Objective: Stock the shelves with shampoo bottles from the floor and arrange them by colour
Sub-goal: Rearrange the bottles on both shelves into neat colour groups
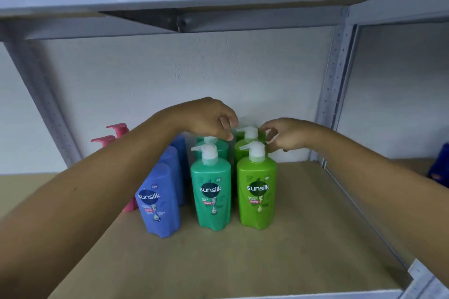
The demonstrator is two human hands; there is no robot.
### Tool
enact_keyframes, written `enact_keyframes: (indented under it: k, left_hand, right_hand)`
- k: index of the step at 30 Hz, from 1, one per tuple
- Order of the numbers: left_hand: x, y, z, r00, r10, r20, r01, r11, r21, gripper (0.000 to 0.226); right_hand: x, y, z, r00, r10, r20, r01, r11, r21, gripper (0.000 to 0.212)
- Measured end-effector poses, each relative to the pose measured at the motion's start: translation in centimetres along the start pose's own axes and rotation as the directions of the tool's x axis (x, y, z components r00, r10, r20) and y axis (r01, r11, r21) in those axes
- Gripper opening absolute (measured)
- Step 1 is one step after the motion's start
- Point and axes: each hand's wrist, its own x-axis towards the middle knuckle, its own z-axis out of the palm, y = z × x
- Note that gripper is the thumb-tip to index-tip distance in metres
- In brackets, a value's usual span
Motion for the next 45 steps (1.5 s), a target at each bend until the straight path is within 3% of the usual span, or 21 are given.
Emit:
enact_keyframes:
  k: [4, 14, 20, 23, 25, 26, 28, 31, 33, 40, 45]
  left_hand:
    - [1.0, -0.2, 0.2, 1.000, -0.016, 0.020, 0.015, 0.999, 0.047, 0.039]
    - [0.6, -1.4, 0.9, 0.999, -0.027, 0.016, 0.028, 0.999, -0.027, 0.040]
    - [-1.3, -1.7, 1.1, 0.997, 0.019, -0.077, -0.019, 1.000, -0.001, 0.032]
    - [-3.0, -2.1, 1.2, 0.987, 0.027, -0.158, -0.035, 0.998, -0.048, 0.024]
    - [-4.4, -2.3, 1.3, 0.992, 0.016, -0.125, -0.027, 0.996, -0.089, 0.021]
    - [-4.9, -2.4, 1.3, 0.997, 0.004, -0.082, -0.012, 0.995, -0.099, 0.023]
    - [-5.7, -2.7, 1.6, 1.000, -0.029, -0.004, 0.029, 0.997, -0.078, 0.033]
    - [-6.1, -2.8, 2.5, 0.998, -0.053, 0.035, 0.053, 0.999, 0.008, 0.051]
    - [-6.2, -2.6, 3.1, 0.999, -0.048, 0.026, 0.046, 0.998, 0.050, 0.055]
    - [-6.1, -2.4, 4.2, 0.997, -0.027, -0.076, 0.029, 0.999, 0.021, 0.045]
    - [-5.9, -2.3, 4.4, 0.995, -0.018, -0.096, 0.022, 0.999, 0.050, 0.046]
  right_hand:
    - [1.1, -0.1, 1.7, 0.997, -0.022, 0.072, 0.020, 0.999, 0.033, 0.056]
    - [1.4, 1.3, 2.9, 0.993, -0.087, -0.081, 0.087, 0.996, -0.001, 0.056]
    - [0.4, 0.8, 2.2, 0.998, -0.038, -0.049, 0.041, 0.996, 0.074, 0.043]
    - [-0.5, 0.5, 1.1, 0.970, -0.067, -0.234, 0.067, 0.998, -0.011, 0.045]
    - [-1.8, -0.2, 0.6, 0.918, -0.143, -0.371, 0.160, 0.987, 0.018, 0.034]
    - [-2.4, -0.6, 0.5, 0.915, -0.175, -0.365, 0.212, 0.975, 0.063, 0.029]
    - [-3.8, -1.7, 0.6, 0.952, -0.229, -0.206, 0.256, 0.960, 0.117, 0.033]
    - [-4.5, -2.8, 1.5, 0.975, -0.221, -0.028, 0.220, 0.975, -0.042, 0.049]
    - [-4.3, -3.2, 2.2, 0.977, -0.213, -0.025, 0.208, 0.969, -0.132, 0.050]
    - [-4.5, -3.5, 3.1, 0.965, -0.238, -0.107, 0.214, 0.957, -0.196, 0.034]
    - [-4.9, -3.5, 3.5, 0.966, -0.220, -0.136, 0.192, 0.963, -0.190, 0.039]
